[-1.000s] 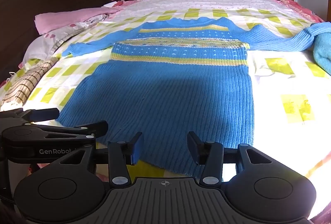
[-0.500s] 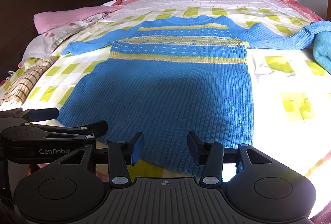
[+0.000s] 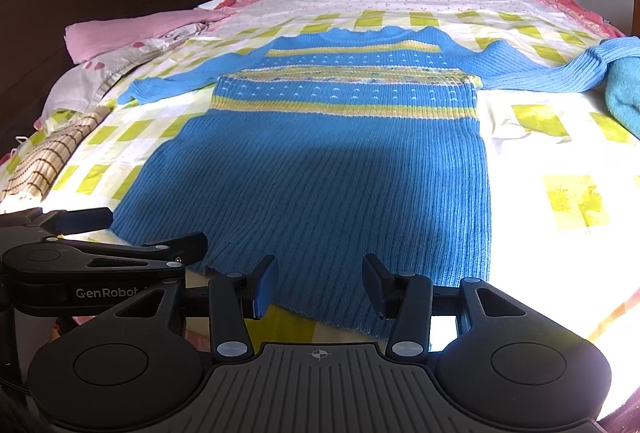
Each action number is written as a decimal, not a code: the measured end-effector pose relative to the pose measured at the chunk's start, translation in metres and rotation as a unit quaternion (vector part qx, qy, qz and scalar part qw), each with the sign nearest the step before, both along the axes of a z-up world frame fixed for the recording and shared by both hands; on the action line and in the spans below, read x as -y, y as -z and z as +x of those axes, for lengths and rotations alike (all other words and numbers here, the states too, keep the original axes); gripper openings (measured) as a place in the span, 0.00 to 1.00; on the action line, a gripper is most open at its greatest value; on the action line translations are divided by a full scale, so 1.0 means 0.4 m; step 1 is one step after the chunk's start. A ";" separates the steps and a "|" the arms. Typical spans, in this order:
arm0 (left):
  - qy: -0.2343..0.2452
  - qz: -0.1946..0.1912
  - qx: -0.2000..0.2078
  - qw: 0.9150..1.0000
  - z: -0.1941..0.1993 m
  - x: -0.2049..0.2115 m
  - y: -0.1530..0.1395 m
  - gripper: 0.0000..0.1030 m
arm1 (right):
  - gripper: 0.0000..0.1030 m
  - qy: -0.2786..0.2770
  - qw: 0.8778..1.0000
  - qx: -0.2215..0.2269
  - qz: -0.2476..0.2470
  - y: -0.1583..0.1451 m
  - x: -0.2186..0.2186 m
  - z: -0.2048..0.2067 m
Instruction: Fold small clothes
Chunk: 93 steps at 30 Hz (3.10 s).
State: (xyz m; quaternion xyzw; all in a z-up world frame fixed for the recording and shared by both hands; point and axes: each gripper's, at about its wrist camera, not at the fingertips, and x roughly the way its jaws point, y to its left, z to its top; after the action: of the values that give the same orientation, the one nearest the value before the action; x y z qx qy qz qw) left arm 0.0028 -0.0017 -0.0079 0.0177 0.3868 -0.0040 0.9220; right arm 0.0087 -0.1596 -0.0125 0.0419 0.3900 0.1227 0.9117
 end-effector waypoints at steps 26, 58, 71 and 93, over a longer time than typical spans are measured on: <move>0.001 0.010 -0.006 1.000 0.001 0.003 0.006 1.00 | 0.45 -0.001 1.000 -0.005 -0.005 0.014 -0.005 0.000; -0.011 -0.026 -0.044 0.999 0.032 -0.013 0.080 1.00 | 0.51 -0.009 0.999 -0.010 -0.038 0.036 -0.033 0.014; -0.026 -0.039 -0.035 0.998 0.020 -0.017 0.087 1.00 | 0.52 -0.012 0.999 -0.008 -0.036 0.040 -0.031 0.016; 0.014 0.012 0.039 0.999 0.016 0.016 -0.021 1.00 | 0.52 0.021 0.999 0.029 -0.011 -0.008 0.031 0.040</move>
State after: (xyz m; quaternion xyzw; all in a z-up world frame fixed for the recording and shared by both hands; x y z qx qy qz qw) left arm 0.0093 -0.0082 0.0005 0.0341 0.3506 -0.0117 0.9358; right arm 0.0248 -0.1721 -0.0095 0.0361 0.3636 0.1003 0.9254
